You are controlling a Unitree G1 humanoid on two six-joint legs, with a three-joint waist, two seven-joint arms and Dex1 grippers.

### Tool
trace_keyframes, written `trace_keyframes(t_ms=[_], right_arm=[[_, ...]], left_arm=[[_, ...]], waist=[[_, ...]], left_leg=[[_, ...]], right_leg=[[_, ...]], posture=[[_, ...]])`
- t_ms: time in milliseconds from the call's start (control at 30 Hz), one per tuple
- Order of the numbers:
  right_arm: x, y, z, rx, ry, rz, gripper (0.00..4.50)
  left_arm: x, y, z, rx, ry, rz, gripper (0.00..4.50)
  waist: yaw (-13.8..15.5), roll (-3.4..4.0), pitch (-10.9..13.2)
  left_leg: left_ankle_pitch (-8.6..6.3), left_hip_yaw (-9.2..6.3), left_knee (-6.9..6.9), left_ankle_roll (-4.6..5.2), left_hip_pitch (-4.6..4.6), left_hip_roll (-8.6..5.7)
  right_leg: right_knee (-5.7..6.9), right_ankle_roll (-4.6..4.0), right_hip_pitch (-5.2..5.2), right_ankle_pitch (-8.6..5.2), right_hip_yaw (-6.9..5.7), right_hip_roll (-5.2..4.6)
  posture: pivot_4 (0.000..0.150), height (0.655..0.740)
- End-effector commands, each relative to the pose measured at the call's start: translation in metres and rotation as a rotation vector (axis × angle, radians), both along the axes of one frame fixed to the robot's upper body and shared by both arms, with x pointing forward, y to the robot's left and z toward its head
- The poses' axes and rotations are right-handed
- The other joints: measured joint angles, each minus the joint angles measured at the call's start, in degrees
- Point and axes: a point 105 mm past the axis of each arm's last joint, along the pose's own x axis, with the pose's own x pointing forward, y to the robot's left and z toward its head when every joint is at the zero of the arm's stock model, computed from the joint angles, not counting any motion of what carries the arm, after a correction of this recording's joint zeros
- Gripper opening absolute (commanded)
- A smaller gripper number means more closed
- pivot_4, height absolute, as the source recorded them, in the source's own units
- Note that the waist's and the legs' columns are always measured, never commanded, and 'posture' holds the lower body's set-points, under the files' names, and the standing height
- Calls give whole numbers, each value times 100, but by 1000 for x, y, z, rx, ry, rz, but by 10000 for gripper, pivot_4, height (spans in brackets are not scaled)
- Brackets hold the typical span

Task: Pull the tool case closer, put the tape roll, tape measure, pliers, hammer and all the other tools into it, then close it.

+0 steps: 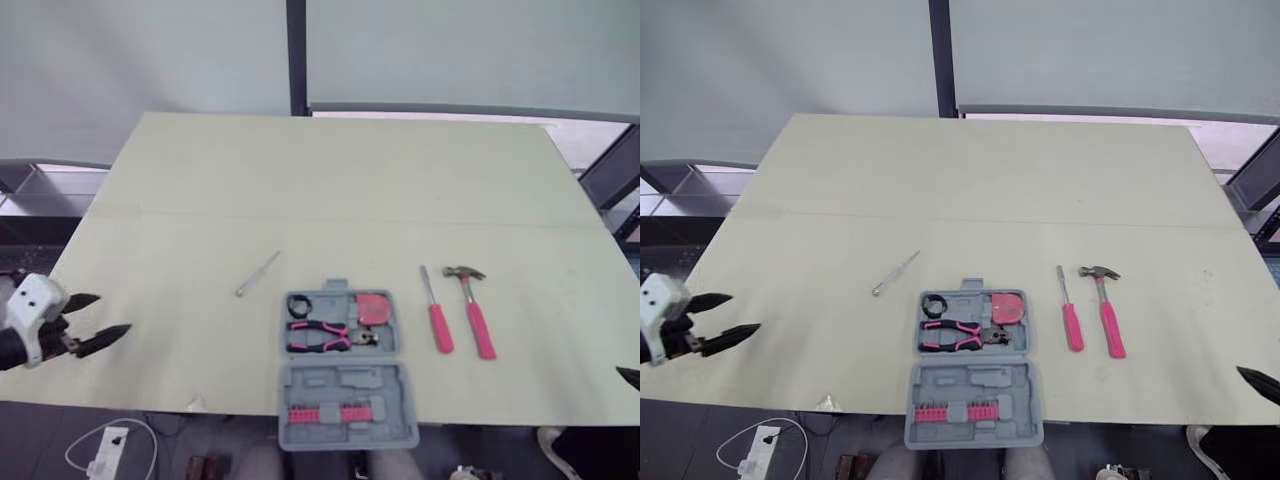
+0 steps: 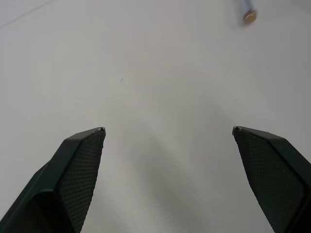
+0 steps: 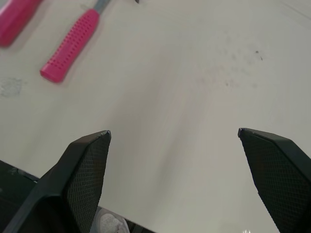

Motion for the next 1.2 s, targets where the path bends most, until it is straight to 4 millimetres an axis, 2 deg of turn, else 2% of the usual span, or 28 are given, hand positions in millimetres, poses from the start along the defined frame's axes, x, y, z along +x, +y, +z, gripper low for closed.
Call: trace_keyframes(t_ms=[33,167,300,333,400,433,467,500,667,1033,1100,1200], right_arm=[[2,-6,12,-52,-44,5,44476],[9,3,14,-46,-71,41,44476],[10,8,8,-48,-51,54,44476],[10,9,7,-48,-45,56,44476],[10,13,5,-56,-40,78,44476],[10,15,5,-59,-43,87,44476],[11,18,5,-61,-50,101,44476],[11,20,6,-62,-55,109,44476],[13,29,8,-55,-47,146,44476],[25,42,29,-80,-18,284,44476],[31,52,35,-76,-17,341,44476],[41,77,35,-61,-6,460,44476]], left_arm=[[3,0,13,19,-47,-26,45000],[8,-15,10,32,-48,-82,45000],[12,-27,6,53,-52,-130,45000],[13,-28,5,54,-53,-133,45000],[15,-31,5,58,-59,-148,45000],[16,-33,6,58,-60,-158,45000],[16,-35,6,57,-61,-167,45000],[16,-36,7,55,-61,-173,45000],[13,-41,9,43,-36,-214,45000],[3,-56,27,67,23,-342,45000],[1,-66,33,60,46,-403,45000],[-6,-90,31,66,93,-530,45000]], waist=[[0,0,0],[2,0,0],[4,-1,0],[23,-24,1],[92,-55,17],[164,-76,15],[166,-80,12],[155,-79,12],[-51,-74,8],[-52,-75,9],[-42,-75,9],[-42,-75,9]], left_leg=[[1,2,-7,-1,-3,0],[11,14,-8,-1,-34,-1],[22,20,-5,4,-44,-3],[25,26,-2,2,-41,-2],[19,145,-2,-7,-23,13],[11,285,-6,-20,25,48],[-9,412,-5,-35,47,87],[-11,468,-8,-35,45,103],[-9,460,-2,-34,42,112],[-8,459,3,-32,41,113],[-8,458,4,-32,40,112],[-8,459,8,-31,39,113]], right_leg=[[-3,0,-6,0,-1,0],[12,4,-44,2,-5,1],[11,9,-50,5,-6,1],[13,10,-55,5,-5,2],[71,8,-129,4,60,11],[102,-7,-205,-2,112,24],[132,-29,-242,4,179,48],[137,-34,-250,22,252,87],[129,-16,-237,42,251,99],[127,-13,-235,47,252,101],[127,-13,-235,47,252,101],[128,-11,-235,48,253,101]], posture=[[1500,7400],[1500,7400],[1500,7400],[1500,7400],[1500,7400],[1500,7400],[1500,7400],[1500,7400],[1500,7400],[1500,7400],[1500,7400],[1500,7400]])
